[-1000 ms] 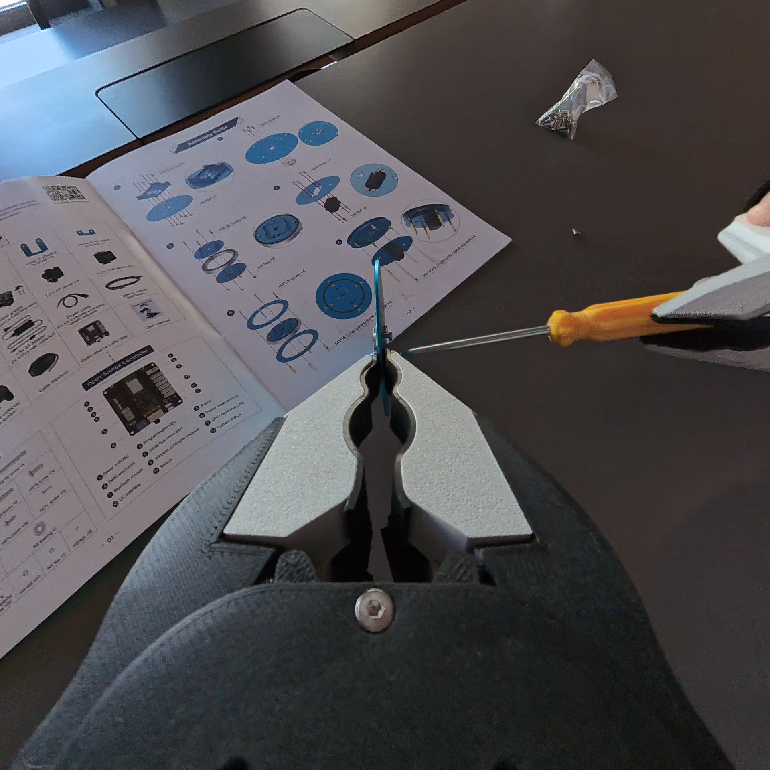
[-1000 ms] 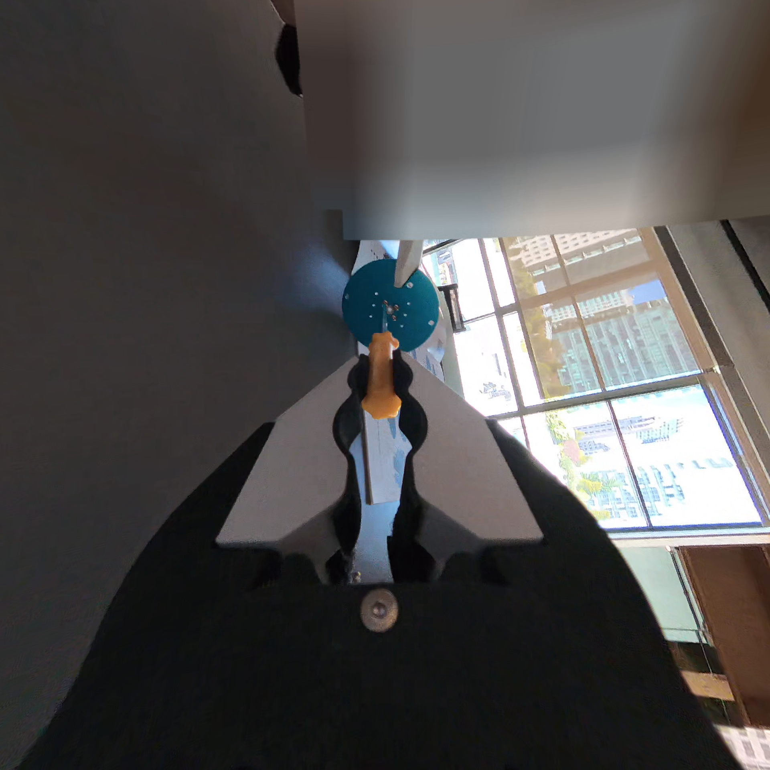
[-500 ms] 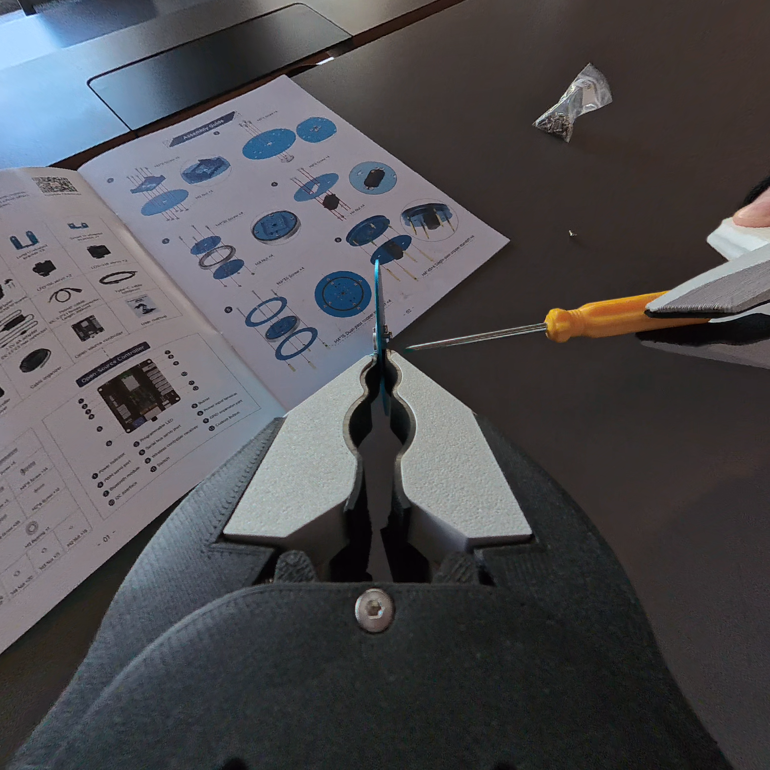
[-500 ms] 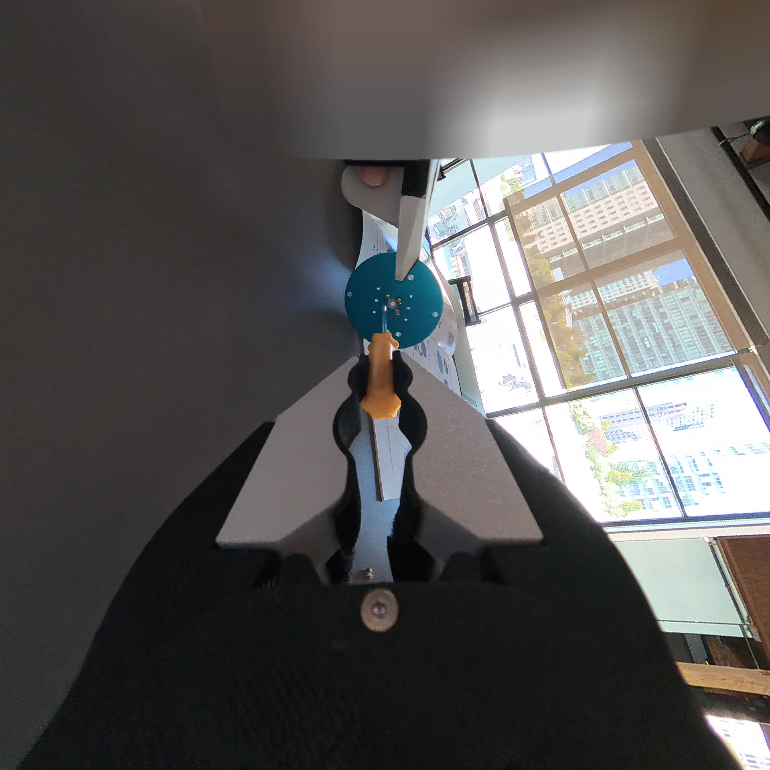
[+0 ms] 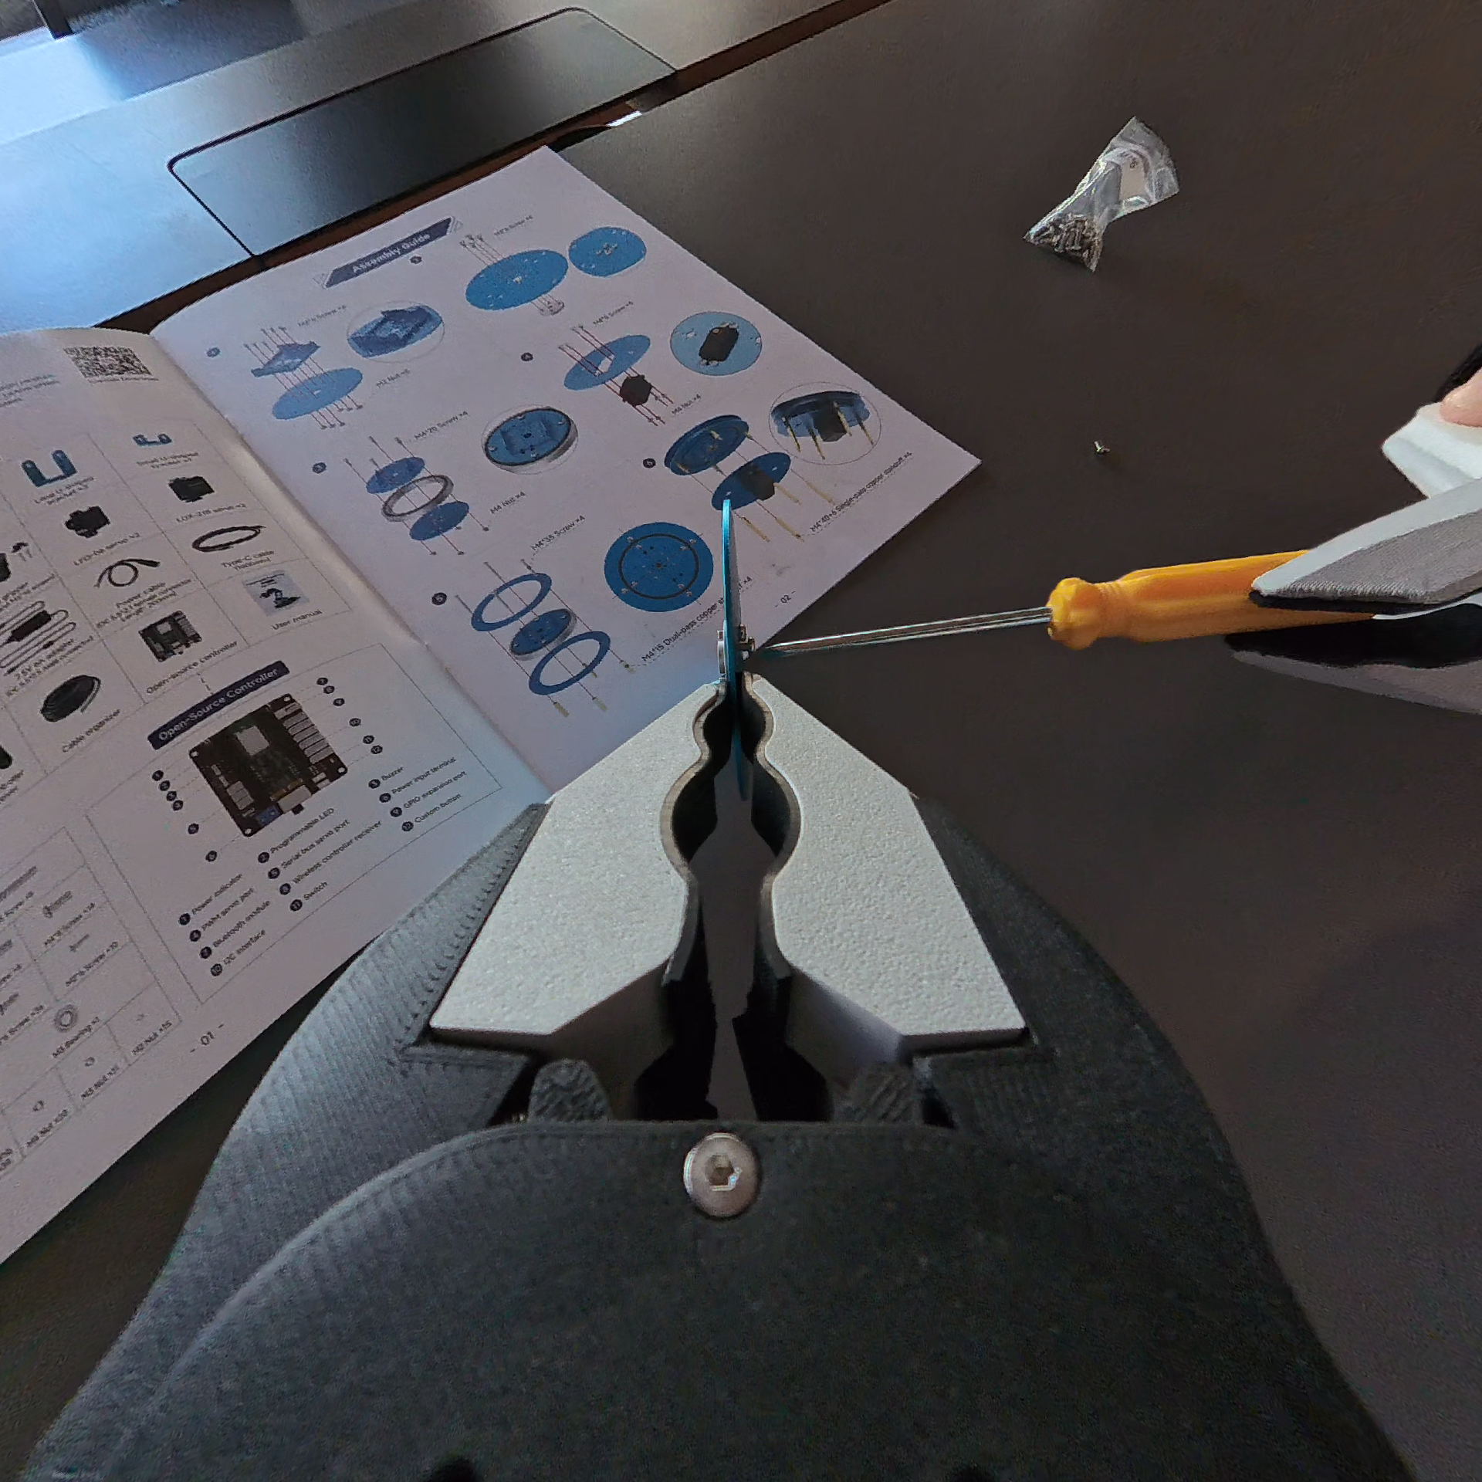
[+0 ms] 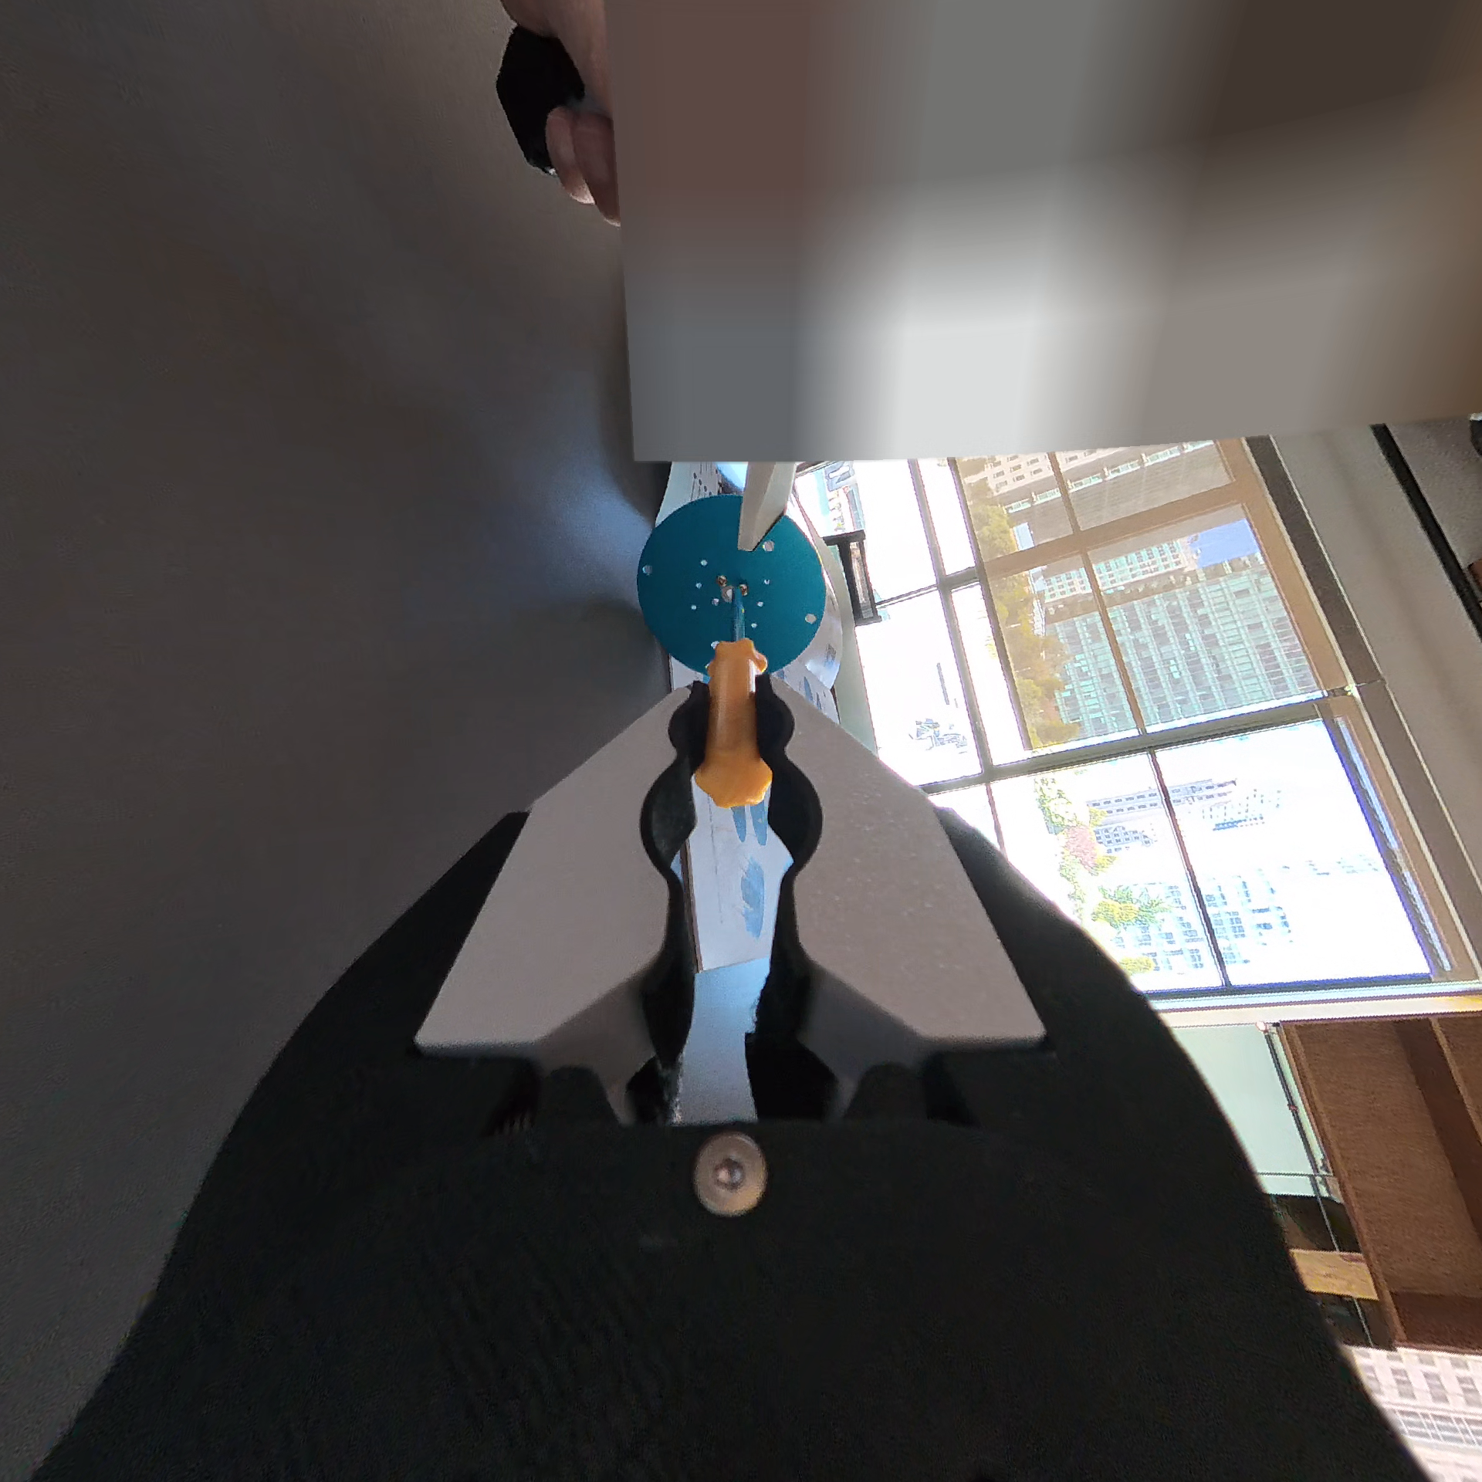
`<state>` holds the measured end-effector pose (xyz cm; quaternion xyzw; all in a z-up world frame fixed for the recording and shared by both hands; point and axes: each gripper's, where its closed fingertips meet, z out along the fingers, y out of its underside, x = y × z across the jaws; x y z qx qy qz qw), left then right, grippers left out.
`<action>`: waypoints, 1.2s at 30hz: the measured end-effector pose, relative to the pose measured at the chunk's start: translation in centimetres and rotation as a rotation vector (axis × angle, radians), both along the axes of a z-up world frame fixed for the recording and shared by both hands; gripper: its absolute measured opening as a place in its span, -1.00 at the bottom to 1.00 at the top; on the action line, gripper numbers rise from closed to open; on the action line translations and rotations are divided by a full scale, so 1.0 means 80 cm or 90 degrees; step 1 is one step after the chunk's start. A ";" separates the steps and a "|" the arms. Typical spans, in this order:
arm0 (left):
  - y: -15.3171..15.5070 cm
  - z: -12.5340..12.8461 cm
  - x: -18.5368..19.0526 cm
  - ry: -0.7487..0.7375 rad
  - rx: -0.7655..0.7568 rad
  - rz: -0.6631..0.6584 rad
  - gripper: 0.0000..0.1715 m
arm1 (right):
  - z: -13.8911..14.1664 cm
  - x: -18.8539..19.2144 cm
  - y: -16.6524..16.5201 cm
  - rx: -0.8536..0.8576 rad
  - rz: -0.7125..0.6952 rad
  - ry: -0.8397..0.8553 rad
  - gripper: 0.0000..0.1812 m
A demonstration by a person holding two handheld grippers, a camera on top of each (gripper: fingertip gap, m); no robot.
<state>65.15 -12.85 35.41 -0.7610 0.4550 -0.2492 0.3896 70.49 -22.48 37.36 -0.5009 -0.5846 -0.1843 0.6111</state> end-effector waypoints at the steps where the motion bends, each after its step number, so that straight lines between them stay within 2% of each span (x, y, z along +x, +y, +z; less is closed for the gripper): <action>1: 0.000 0.000 0.000 0.000 0.000 0.000 -1.00 | 0.000 -0.001 -0.001 0.001 0.002 -0.001 -0.89; 21: -0.002 0.000 0.003 0.001 0.004 -0.005 -1.00 | 0.001 0.000 0.000 0.013 -0.004 -0.018 -0.89; 28: -0.004 0.000 0.004 0.019 0.028 -0.007 -1.00 | -0.003 -0.001 -0.003 0.075 -0.002 -0.117 -0.88; 31: -0.001 -0.001 0.002 0.022 0.037 0.006 -1.00 | 0.001 0.001 0.003 0.009 -0.023 -0.017 -0.88; 36: 0.005 -0.001 -0.001 0.002 0.010 0.026 -1.00 | 0.011 0.005 0.015 -0.188 -0.072 0.260 -0.89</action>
